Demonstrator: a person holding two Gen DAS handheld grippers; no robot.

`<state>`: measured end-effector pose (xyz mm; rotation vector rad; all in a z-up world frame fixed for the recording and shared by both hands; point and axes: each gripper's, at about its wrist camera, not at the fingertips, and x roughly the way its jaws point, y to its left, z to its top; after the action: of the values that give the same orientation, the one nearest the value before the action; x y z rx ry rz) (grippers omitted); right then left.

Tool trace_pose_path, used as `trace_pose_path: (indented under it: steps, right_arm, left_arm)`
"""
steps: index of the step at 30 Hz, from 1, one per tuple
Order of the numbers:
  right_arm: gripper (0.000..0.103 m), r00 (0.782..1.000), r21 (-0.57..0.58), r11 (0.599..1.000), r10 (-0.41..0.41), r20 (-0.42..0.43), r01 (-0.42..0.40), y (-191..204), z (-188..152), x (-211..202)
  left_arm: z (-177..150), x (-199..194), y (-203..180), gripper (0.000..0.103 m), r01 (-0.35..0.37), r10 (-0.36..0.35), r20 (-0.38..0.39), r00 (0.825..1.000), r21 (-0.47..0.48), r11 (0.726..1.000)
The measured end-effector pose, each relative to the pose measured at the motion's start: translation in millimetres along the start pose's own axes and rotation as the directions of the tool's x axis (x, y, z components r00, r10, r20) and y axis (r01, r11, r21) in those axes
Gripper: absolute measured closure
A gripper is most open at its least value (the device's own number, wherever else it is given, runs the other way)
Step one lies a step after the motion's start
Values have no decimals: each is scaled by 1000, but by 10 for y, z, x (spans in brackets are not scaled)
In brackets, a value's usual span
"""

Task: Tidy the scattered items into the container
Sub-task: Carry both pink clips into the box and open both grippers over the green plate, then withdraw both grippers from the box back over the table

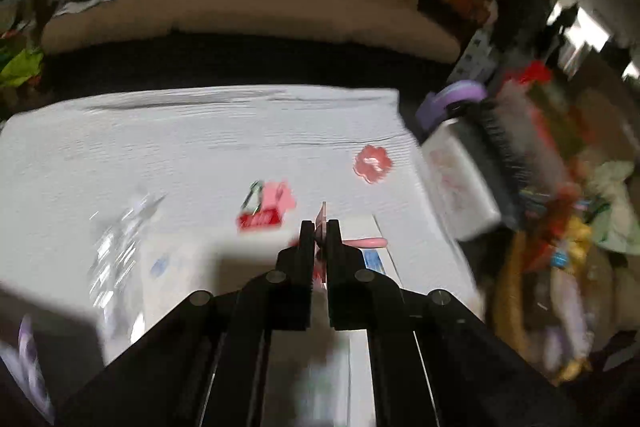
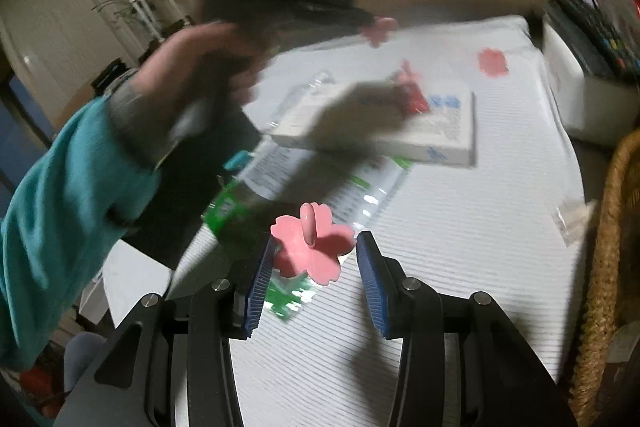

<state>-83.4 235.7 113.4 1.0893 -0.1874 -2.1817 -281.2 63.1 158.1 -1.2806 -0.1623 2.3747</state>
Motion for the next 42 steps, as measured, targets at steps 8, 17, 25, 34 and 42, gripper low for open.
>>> trace_pose_path:
  steps: [8, 17, 25, 34, 42]
  right_arm:
    - [59, 994, -89, 991, 106, 20, -104, 911, 311, 193]
    - [59, 981, -221, 957, 172, -85, -187, 1949, 916, 958]
    - [59, 965, -322, 927, 120, -233, -193, 2546, 699, 1904]
    - [50, 973, -400, 914, -36, -229, -60, 2549, 594, 2308]
    - [40, 986, -345, 936, 9, -169, -68, 2415, 686, 1909]
  left_arm:
    - [-879, -1743, 1123, 98, -12, 39, 125, 991, -211, 977]
    - [-1558, -2242, 2250, 98, -63, 89, 61, 994, -347, 936]
    - [-2172, -1945, 2585, 98, -99, 75, -77, 994, -388, 916]
    - [-2294, -1799, 2682, 90, -78, 40, -93, 995, -442, 894]
    - [-2160, -1986, 2586, 61, -61, 49, -39, 998, -444, 894]
